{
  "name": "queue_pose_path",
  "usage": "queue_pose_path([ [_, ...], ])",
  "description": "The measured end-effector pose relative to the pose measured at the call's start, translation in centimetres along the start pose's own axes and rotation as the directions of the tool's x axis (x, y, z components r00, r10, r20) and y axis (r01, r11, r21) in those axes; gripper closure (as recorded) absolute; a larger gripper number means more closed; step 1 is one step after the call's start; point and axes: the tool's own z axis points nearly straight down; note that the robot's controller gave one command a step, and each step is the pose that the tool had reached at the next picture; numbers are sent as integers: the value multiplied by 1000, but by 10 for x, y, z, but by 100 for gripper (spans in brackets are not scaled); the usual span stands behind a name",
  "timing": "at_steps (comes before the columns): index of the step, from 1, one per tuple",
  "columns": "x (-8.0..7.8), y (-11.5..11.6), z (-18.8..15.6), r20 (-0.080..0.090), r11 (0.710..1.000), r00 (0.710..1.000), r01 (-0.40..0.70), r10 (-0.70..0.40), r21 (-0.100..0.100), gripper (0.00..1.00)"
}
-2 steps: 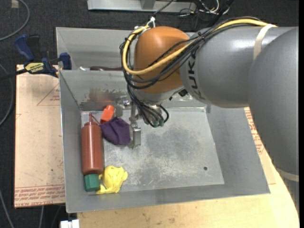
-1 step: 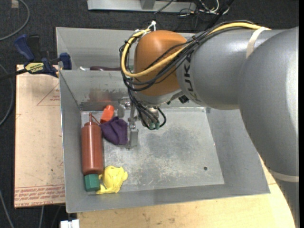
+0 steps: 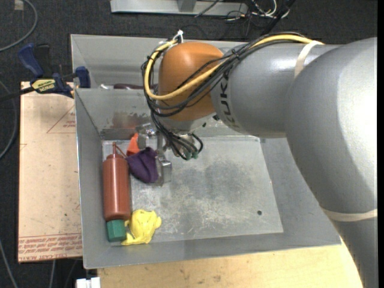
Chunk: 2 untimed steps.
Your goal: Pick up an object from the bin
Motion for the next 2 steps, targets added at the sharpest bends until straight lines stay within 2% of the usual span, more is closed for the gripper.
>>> queue_pose_path([
  [1,-4,-5,27,-7,998,998,-63,63,-1,0],
  [2,-19,11,58,8,990,990,138,-138,0,100],
])
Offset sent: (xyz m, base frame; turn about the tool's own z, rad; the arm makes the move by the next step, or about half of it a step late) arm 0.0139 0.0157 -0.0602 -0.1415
